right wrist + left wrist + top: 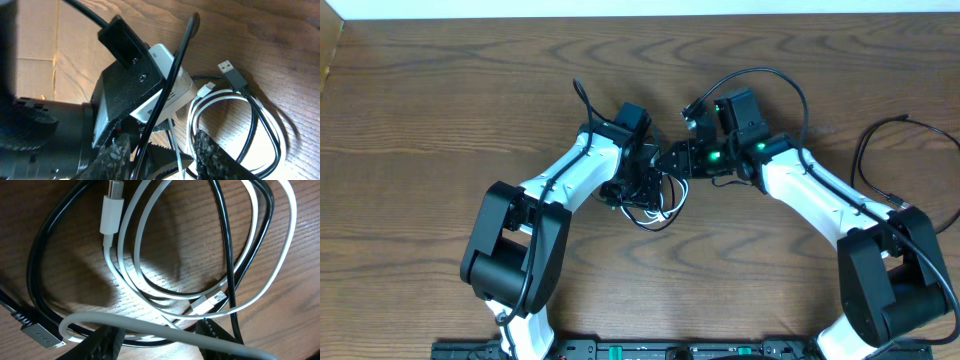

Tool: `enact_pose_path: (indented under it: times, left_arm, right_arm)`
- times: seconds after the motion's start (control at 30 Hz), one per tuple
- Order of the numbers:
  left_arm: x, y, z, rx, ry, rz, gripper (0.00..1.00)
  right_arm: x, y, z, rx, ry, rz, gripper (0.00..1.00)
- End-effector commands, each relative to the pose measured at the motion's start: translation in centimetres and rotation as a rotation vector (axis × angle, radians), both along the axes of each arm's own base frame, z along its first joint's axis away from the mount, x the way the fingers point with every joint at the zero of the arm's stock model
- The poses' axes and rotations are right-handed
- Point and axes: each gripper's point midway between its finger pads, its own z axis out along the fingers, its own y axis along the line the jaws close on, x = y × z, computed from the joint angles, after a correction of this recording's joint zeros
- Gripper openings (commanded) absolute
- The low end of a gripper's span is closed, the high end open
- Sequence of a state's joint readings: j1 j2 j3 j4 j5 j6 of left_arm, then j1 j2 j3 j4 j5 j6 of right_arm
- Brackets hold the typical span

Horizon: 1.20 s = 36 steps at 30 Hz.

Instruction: Untangle cables

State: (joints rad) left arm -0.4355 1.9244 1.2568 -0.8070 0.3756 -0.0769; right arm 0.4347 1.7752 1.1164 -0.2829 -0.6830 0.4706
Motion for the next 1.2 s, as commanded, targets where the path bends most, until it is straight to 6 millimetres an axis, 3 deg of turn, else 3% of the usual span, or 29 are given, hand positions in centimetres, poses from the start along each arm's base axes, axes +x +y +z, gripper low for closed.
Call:
enact_pose_path:
  times: [0.0,0.17,0.37,0.5,0.73,1.17]
  left_arm:
    - [1.0,-0.3,1.3,-0.021,-0.044,-0.009,0.51]
    - [1.0,-0.3,1.3,-0.021,-0.044,-0.009,0.52]
    - [1.3,-0.5,1.3,-0.027,-0.059,-0.010,0.53]
    - [1.7,-0.6,1.3,-0.039,-0.089,-0.054,0.56]
    - [1.8,-0.7,1.3,-0.051,-0.128,-0.159,0.57]
    - [3.7,-1.4,1.0,-0.033,-0.162,0.013,0.50]
  right_arm:
    - [-0.1,-0.1,-0.2,-0.041,0.000,-0.032,0.34]
    - [0.1,-1.5,-1.6,-0.136,0.009,-0.087,0.24]
    - [0.8,-3.2,-2.6,-0.223,-0.001,-0.146,0.01]
    - [1.2,-4.4,-3.3,-0.292,-0.012,-0.188,0.01]
    - [1.2,-4.7,-3.8,-0.312,-0.004,-0.194,0.01]
    - [1.8,-6.3,-6.6,-0.386,0.027,-0.234,0.01]
